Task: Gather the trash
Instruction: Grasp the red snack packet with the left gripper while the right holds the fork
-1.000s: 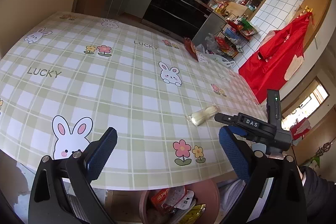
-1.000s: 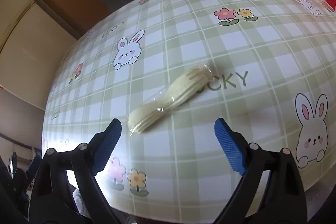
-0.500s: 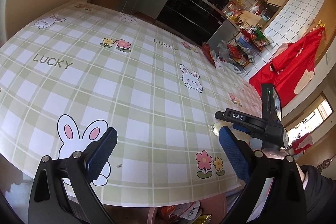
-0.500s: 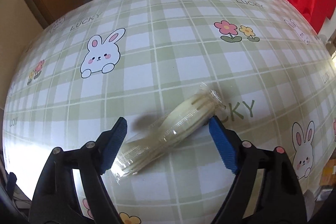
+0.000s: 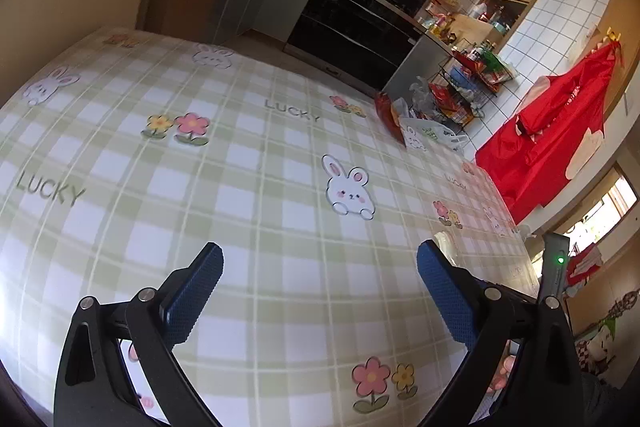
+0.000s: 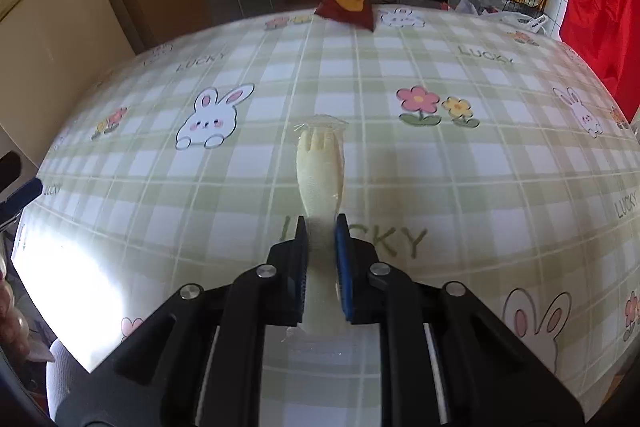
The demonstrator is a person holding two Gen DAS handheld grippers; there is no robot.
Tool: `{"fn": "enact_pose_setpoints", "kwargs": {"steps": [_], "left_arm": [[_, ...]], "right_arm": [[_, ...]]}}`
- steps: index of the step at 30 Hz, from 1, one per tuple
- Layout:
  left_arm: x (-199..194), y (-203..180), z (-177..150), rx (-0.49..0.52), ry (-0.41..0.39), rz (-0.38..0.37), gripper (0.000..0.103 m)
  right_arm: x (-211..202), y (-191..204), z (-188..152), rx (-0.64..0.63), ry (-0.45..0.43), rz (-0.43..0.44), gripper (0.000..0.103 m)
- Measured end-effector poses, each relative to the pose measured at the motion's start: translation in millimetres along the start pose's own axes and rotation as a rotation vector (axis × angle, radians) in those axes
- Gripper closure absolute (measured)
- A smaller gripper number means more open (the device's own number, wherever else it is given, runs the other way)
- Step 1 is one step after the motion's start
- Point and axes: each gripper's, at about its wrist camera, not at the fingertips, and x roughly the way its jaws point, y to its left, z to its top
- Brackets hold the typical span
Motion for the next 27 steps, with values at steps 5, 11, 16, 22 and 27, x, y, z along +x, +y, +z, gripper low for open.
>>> {"fn": "enact_pose_setpoints", "kwargs": {"steps": [5,11,16,22,27], "left_arm": [[57,-48,51,0.091,0.034,-0.046,0.008],[166,-104,111,0.186,0.068,-0.012,0.008],[255,-141,151,0.242,0.122,0.025,0.006],[343,-146,185,0.137,0.19,0.014,0.006],[383,-150,198,0.157,0.181,0.068,0.01]], "right_arm": [[-25,-49,17,0.07,-0.097,0.026,0.086],[-43,-107,30,0.129,-0.175,0.019,0.086],[-46,-144,34,0.182,-0.201,0.009,0.086],[-39,-180,34,0.244,-0.214,0.016,0.086],[-36,-193,31,0.247,-0.215,0.006,0.086]]}}
